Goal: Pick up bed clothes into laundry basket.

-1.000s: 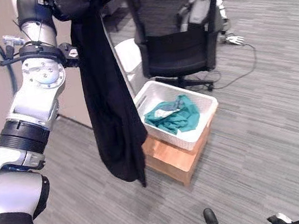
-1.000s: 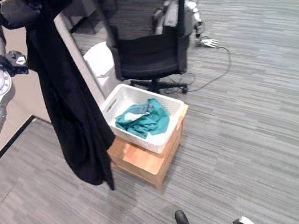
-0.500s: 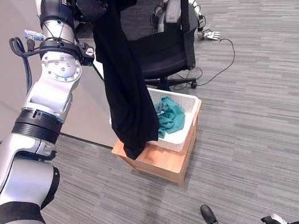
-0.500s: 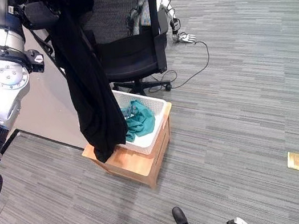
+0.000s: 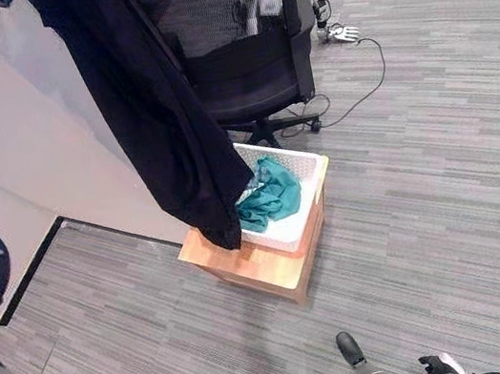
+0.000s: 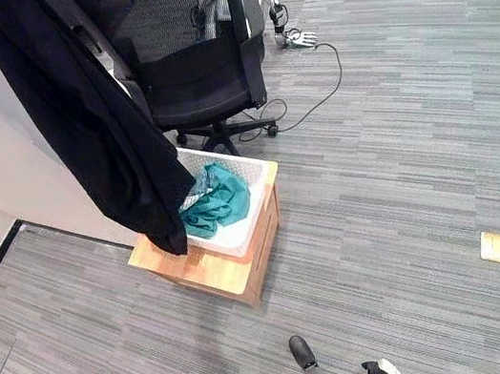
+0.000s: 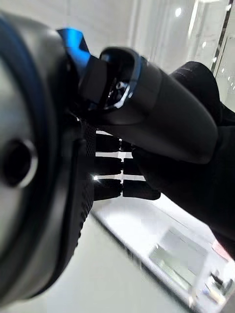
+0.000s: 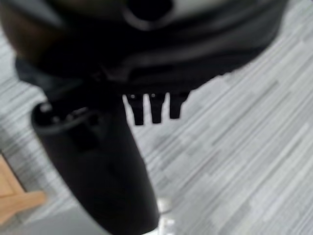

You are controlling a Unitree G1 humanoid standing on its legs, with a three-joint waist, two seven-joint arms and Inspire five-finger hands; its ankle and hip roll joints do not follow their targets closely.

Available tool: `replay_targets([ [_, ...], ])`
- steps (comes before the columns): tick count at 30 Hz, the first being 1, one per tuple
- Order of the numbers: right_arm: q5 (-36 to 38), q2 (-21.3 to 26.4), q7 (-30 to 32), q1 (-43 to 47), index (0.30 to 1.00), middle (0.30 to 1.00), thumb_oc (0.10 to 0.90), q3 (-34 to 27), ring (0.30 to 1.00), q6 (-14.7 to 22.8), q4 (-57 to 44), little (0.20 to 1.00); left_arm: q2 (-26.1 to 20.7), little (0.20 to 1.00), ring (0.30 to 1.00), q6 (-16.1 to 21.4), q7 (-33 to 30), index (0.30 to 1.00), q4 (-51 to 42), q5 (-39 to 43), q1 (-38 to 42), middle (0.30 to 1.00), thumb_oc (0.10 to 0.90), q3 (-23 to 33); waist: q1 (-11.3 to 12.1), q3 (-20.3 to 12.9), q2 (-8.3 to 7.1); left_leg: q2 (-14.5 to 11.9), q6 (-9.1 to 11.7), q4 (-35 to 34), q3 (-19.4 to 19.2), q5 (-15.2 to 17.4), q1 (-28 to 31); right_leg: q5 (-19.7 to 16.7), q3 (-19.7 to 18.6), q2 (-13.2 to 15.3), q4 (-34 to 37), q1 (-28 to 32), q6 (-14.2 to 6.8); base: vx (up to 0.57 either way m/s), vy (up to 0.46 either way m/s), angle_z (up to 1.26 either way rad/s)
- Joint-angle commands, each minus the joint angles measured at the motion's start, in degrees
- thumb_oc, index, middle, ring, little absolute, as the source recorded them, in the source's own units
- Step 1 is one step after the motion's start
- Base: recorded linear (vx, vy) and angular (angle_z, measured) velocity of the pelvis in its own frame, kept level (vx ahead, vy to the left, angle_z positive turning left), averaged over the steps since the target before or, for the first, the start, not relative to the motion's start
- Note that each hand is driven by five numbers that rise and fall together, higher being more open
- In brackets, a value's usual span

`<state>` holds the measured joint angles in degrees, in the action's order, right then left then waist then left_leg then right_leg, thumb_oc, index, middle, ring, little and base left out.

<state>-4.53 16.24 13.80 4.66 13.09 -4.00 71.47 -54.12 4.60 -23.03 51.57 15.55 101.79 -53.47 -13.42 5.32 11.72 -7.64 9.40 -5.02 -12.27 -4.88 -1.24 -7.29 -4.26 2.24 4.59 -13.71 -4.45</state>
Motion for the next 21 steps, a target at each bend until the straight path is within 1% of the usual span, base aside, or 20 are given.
replay_targets([
  [1, 1.8, 1.2, -0.1, -2.8, 0.900, 0.900, 0.800, 2.8, 0.900, 0.9, 1.5, 0.900, -4.8, 0.300, 0.300, 2.1, -3.6, 0.300, 5.1, -2.6, 9.7, 0.300, 0.400, 2.4, -1.0, -5.6, -1.94, -4.9, 4.0, 0.0, 2.4, -1.3, -3.4, 4.9, 4.6, 3.0, 0.4, 3.6, -7.4, 0.10, -0.029, -0.26],
  [2, 2.1, 1.3, 0.0, -2.6, 0.900, 0.900, 0.800, 2.9, 0.900, 1.4, 1.2, 0.900, -4.7, 0.300, 0.300, 1.9, -3.8, 0.300, 6.6, -3.2, 9.5, 0.300, 0.400, 2.3, -1.4, -5.4, -1.88, -5.0, 4.0, 0.0, 2.3, -1.9, -3.4, 4.9, 4.7, 2.9, 0.4, 3.6, -7.5, 0.06, -0.016, -0.27],
  [5, 1.7, 1.2, 0.1, -3.3, 0.900, 0.900, 0.800, 3.5, 0.900, 1.7, 1.0, 0.900, -4.7, 0.300, 0.300, 1.4, -3.5, 0.300, 8.8, -5.2, 10.3, 0.300, 0.400, 0.8, -1.7, -5.5, -1.55, -5.3, 4.3, 0.0, 2.0, -2.2, -3.7, 5.0, 4.7, 3.0, 0.4, 3.2, -7.5, 0.07, -0.032, -0.17],
  [8, 1.6, 1.4, 0.4, -2.7, 0.900, 0.900, 0.800, 3.6, 0.900, 1.9, 0.7, 0.900, -4.4, 0.300, 0.300, 1.1, -3.7, 0.300, 10.8, -5.2, 9.3, 0.300, 0.400, 1.8, -2.0, -5.3, -1.27, -5.4, 4.4, 0.0, 1.8, -2.8, -4.0, 4.8, 4.6, 3.0, 0.4, 2.8, -7.6, 0.04, -0.011, -0.17],
  [9, 1.5, 3.8, 0.9, 0.2, 0.900, 0.900, 0.800, 4.1, 0.900, 1.7, 1.1, 0.900, -3.4, 0.300, 0.300, 0.8, -3.6, 0.300, 11.9, -6.0, 9.4, 0.300, 0.400, 2.3, -1.3, -5.4, -1.28, -5.3, 4.6, 0.0, 2.3, -3.0, -4.6, 4.9, 4.6, 3.2, 0.4, 2.3, -7.6, 0.02, 0.010, -0.16],
  [11, 1.4, 3.9, 0.5, 1.2, 0.900, 0.900, 0.800, 4.7, 0.900, 2.1, 1.2, 0.900, -2.9, 0.300, 0.300, 0.6, -3.2, 0.300, 13.6, -5.6, 9.7, 0.300, 0.400, 2.6, -1.0, -5.7, -1.20, -5.4, 4.6, 0.0, 2.4, -3.0, -4.8, 5.1, 4.6, 3.0, 0.4, 2.1, -7.6, 0.04, -0.025, -0.22],
  [12, 1.5, 4.5, 0.8, 1.6, 0.900, 0.900, 0.800, 4.5, 0.900, 2.0, 1.4, 0.900, -2.8, 0.300, 0.300, -0.1, -3.2, 0.300, 14.4, -5.0, 10.2, 0.300, 0.400, 2.1, -1.1, -5.9, -1.04, -5.7, 4.7, 0.0, 2.0, -3.3, -4.8, 5.2, 4.4, 2.9, 0.4, 2.0, -7.6, 0.09, -0.029, -0.23],
  [13, 1.3, 5.2, 0.6, 0.2, 0.900, 0.900, 0.800, 3.8, 0.900, 2.4, 1.5, 0.900, -3.5, 0.300, 0.300, -0.1, -0.8, 0.300, 16.9, -4.9, 11.7, 0.300, 0.400, -0.2, -1.8, -6.1, -0.44, -6.0, 4.8, 0.0, 1.4, -3.3, -4.7, 5.2, 3.9, 2.8, 0.4, 1.8, -7.8, 0.07, 0.000, -0.14],
  [14, 1.3, 5.1, 0.6, 0.2, 0.900, 0.900, 0.800, 3.8, 0.900, 2.4, 1.4, 0.900, -3.5, 0.300, 0.300, 0.0, -0.7, 0.300, 17.1, -4.8, 11.9, 0.300, 0.400, -0.5, -1.8, -6.1, -0.50, -6.0, 4.8, 0.0, 1.4, -3.2, -4.7, 5.2, 3.9, 2.8, 0.4, 1.8, -7.8, 0.06, 0.014, -0.07],
  [16, 0.8, 5.0, 0.9, -1.5, 0.900, 0.900, 0.800, 3.1, 0.900, 3.5, 0.7, 0.900, -5.0, 0.300, 0.300, 0.2, 0.8, 0.300, 17.5, -4.4, 11.5, 0.300, 0.400, -1.0, -2.4, -5.9, 0.07, -6.1, 4.9, 0.0, 1.0, -3.2, -4.3, 5.1, 3.7, 2.6, 0.4, 1.9, -7.8, 0.04, 0.028, -0.02],
  [17, 0.8, 5.1, 0.9, -1.6, 0.900, 0.900, 0.800, 3.1, 0.900, 3.5, 0.7, 0.900, -5.0, 0.300, 0.300, 0.3, 0.8, 0.300, 17.4, -4.4, 11.4, 0.300, 0.400, -0.9, -2.4, -5.9, 0.12, -6.1, 4.9, 0.0, 1.0, -3.2, -4.3, 5.1, 3.7, 2.6, 0.4, 1.9, -7.8, 0.02, 0.033, -0.01],
  [20, 0.4, 5.4, 0.8, -1.4, 0.900, 0.900, 0.800, 3.3, 0.900, 3.5, 0.8, 0.900, -4.8, 0.300, 0.300, 1.2, 1.2, 0.300, 15.3, -3.6, 5.8, 0.300, 0.400, 3.1, -1.9, -5.3, -0.46, -6.1, 4.7, 0.0, 1.2, -3.0, -4.3, 5.2, 4.1, 2.7, 0.4, 2.1, -7.7, 0.00, 0.000, 0.00],
  [21, 0.4, 5.6, 0.8, -1.5, 0.900, 0.900, 0.800, 3.3, 0.900, 3.5, 0.8, 0.900, -4.8, 0.300, 0.300, 1.2, 1.1, 0.300, 15.1, -3.7, 5.2, 0.300, 0.400, 3.6, -1.9, -5.4, -0.27, -6.1, 4.7, 0.0, 1.3, -2.9, -4.3, 5.2, 4.1, 2.7, 0.4, 2.2, -7.7, 0.00, 0.000, 0.00],
])
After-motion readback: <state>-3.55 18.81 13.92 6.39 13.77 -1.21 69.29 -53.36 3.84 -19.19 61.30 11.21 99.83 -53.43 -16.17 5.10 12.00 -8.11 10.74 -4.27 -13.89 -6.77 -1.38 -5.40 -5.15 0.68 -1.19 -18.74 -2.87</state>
